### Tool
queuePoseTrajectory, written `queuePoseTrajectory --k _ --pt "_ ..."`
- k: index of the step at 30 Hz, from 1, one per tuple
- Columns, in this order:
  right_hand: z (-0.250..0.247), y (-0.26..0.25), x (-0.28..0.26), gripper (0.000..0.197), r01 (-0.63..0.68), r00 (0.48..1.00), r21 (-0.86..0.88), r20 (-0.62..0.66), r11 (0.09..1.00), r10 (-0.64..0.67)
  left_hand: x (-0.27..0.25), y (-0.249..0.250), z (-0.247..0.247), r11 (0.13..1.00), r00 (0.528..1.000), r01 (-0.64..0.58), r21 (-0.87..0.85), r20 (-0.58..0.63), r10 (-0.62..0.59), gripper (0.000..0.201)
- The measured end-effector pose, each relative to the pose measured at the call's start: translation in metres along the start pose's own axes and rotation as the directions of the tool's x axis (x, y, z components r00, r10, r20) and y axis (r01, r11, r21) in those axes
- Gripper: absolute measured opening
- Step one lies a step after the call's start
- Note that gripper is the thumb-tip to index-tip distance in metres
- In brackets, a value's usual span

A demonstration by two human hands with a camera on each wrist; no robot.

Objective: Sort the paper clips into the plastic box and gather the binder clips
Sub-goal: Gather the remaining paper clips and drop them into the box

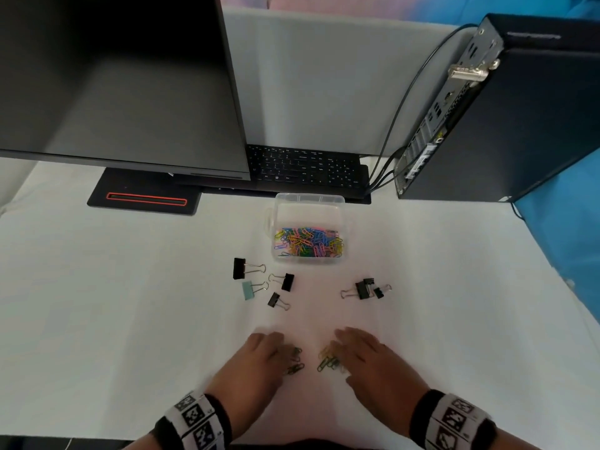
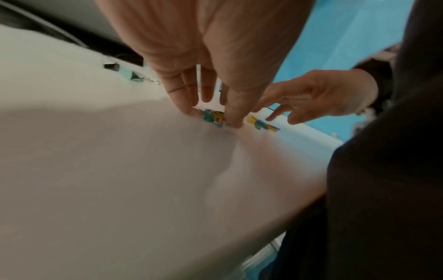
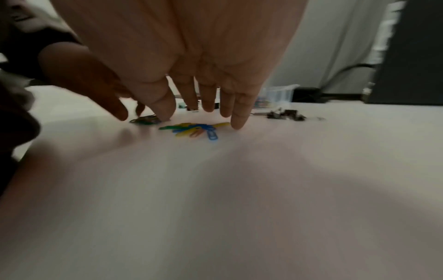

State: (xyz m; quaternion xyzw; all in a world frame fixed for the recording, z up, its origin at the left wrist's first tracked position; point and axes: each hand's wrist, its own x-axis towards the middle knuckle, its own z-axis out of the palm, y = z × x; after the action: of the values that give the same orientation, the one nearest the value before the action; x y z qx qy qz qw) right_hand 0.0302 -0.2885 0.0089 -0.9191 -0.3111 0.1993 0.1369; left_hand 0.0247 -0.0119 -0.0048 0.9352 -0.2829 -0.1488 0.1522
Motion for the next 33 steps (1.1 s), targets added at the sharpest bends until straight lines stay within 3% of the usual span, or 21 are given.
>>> queuePoseTrajectory --k 3,7,9,13,15,21,27,30,33 --pt "-0.002 0.004 -0.010 0.077 -0.265 0.964 0.118 0.021 0.957 0.265 -0.009 -0.005 0.003 0.963 0.973 0.224 -0.151 -0.015 -0.228 0.074" --pt "0.007 -0.011 0.002 0.088 -0.422 0.907 0.226 0.086 0.878 0.413 0.001 0.005 0.009 0.946 0.962 0.271 -0.180 0.022 -0.272 0.078" --pt "0.011 -0.021 0.016 0.076 -0.438 0.897 0.260 0.059 0.861 0.438 0.015 0.015 0.012 0.947 0.964 0.264 -0.183 0.018 -0.265 0.068" --pt "0.010 -0.034 0.044 0.034 -0.421 0.900 0.257 -0.003 0.870 0.436 0.039 0.023 0.017 0.950 0.962 0.263 -0.169 -0.027 -0.271 0.022" --pt "0.008 -0.036 0.053 0.028 -0.418 0.903 0.232 -0.003 0.878 0.430 0.046 0.023 0.018 0.947 0.960 0.265 -0.179 -0.045 -0.277 0.010" --pt "-0.006 -0.036 0.070 0.024 -0.401 0.914 0.229 0.045 0.887 0.402 0.065 0.026 0.000 0.925 0.941 0.339 -0.173 0.045 -0.336 0.012" --pt "-0.015 -0.030 0.082 0.038 -0.416 0.909 0.254 0.131 0.873 0.395 0.085 0.026 -0.017 0.892 0.901 0.427 -0.147 0.149 -0.406 0.014" --pt "-0.015 -0.023 0.083 0.023 -0.412 0.911 0.303 0.136 0.859 0.389 0.089 0.023 -0.022 0.883 0.889 0.445 -0.151 0.192 -0.416 0.015" --pt "-0.020 -0.015 0.081 0.013 -0.425 0.905 0.379 0.148 0.822 0.399 0.089 0.016 -0.031 0.821 0.867 0.495 -0.285 0.218 -0.447 0.011"
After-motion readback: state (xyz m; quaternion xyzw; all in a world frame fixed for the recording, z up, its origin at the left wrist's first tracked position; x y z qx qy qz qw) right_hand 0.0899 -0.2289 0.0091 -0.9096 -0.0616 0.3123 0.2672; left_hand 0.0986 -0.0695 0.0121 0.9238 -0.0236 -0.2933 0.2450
